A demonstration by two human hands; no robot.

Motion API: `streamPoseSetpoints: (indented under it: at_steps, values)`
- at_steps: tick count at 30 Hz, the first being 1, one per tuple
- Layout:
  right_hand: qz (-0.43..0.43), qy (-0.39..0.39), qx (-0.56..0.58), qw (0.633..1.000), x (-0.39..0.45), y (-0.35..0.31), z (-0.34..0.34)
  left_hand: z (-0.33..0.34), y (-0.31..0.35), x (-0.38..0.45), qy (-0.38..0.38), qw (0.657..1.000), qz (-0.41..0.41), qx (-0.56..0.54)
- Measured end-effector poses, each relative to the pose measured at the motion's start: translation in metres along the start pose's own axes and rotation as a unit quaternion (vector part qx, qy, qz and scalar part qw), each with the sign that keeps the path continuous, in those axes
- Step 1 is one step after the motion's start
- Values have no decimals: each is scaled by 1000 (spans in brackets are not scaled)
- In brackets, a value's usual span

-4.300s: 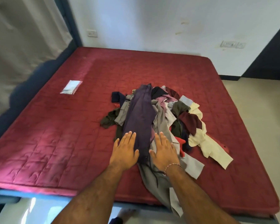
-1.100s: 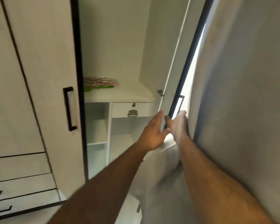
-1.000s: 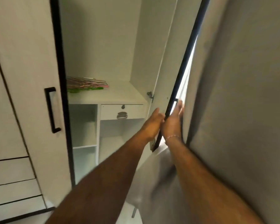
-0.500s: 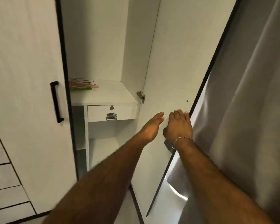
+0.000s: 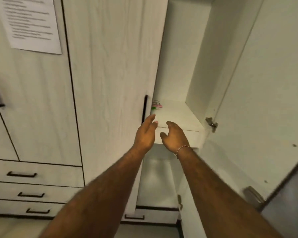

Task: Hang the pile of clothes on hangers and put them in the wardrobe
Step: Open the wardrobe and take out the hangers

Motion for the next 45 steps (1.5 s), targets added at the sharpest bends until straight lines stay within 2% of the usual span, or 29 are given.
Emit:
streamPoseSetpoints:
  at_steps: [5,10,12,14,18,21,26,30,34,37,39,42,43,45]
  values:
    - [50,-13,135,990,60,-52,39,-47,-30,52,6,997,23,67]
    - [94,-1,320,943,108,-57,61,-55,-48,84,-9,977,111,181]
    - [96,3,376,922,119,-48,65,-55,-51,87,12,948,177,265]
    - [92,18,409,908,123,-45,62,-53,-53,86,30,903,225,365]
    - [121,31,473,872,117,-32,55,-46,-47,70,40,806,246,536]
    - [156,-12,513,844,99,-28,43,-44,-38,45,74,748,248,610]
    - [147,-122,532,825,57,-39,35,-54,-34,-15,98,689,214,686]
    - [122,-247,535,799,20,-68,51,-89,-40,-62,145,686,167,693]
    - [76,-356,508,780,-9,-109,80,-135,-47,-106,190,653,99,727]
    - [12,-374,486,790,-33,-147,107,-173,-47,-132,212,643,32,735]
    - [-43,-371,472,799,-49,-173,128,-201,-50,-148,214,659,0,721]
    - [-100,-409,435,796,-69,-207,156,-244,-56,-169,186,751,-11,634]
    - [-116,-423,419,795,-74,-217,165,-257,-57,-174,183,769,-7,612]
    - [-133,-429,398,800,-79,-235,180,-277,-59,-174,198,782,2,591]
Point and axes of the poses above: each hand's wrist, its own x-axis towards the middle knuckle, its own z-axis out of the palm, y = z × x, the point moved 1 cm from there along x, towards the middle knuckle, and after that the axes turned 14 degrees about x, right-handed, at the moved point
